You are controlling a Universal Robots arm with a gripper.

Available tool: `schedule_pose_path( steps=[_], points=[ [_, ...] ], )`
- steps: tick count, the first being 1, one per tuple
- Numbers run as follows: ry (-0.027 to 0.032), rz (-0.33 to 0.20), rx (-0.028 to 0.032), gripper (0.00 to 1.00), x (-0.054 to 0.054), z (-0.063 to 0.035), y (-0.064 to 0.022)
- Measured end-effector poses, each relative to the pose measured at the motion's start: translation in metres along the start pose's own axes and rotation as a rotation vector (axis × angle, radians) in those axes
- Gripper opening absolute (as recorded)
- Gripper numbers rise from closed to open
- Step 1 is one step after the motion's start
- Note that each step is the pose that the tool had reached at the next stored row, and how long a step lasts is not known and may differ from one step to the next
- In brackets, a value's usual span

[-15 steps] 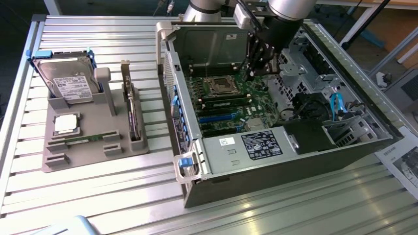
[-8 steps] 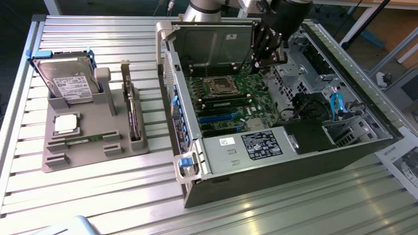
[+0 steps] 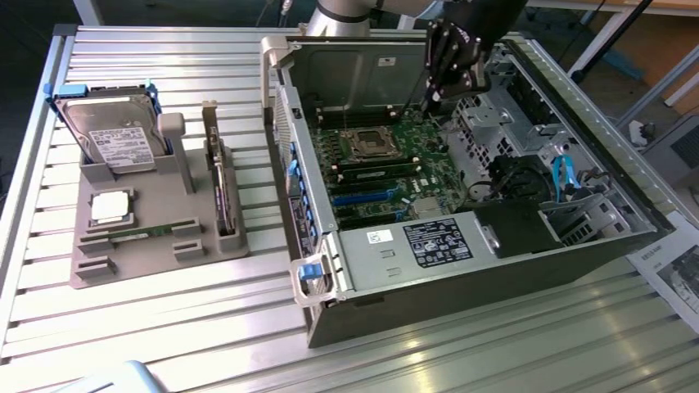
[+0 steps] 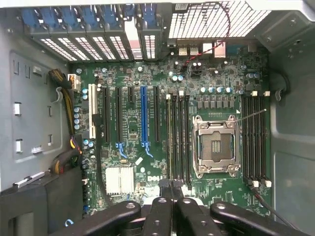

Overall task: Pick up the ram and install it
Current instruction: 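Press down the ram until it locks into place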

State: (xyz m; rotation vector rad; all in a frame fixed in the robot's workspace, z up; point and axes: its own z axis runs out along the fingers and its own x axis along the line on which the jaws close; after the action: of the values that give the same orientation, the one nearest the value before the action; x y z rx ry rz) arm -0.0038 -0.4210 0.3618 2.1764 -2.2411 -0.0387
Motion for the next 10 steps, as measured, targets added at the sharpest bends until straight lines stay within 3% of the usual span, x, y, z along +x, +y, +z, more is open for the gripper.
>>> schedule_pose_path(
  steps=[2,10],
  points=[
    [0.0006,0.0,0.0001,0.1,0.0,-0.004,0.0001],
    [0.0006,0.0,0.0001,0.1,0.0,-0.0043,0.0001]
  ],
)
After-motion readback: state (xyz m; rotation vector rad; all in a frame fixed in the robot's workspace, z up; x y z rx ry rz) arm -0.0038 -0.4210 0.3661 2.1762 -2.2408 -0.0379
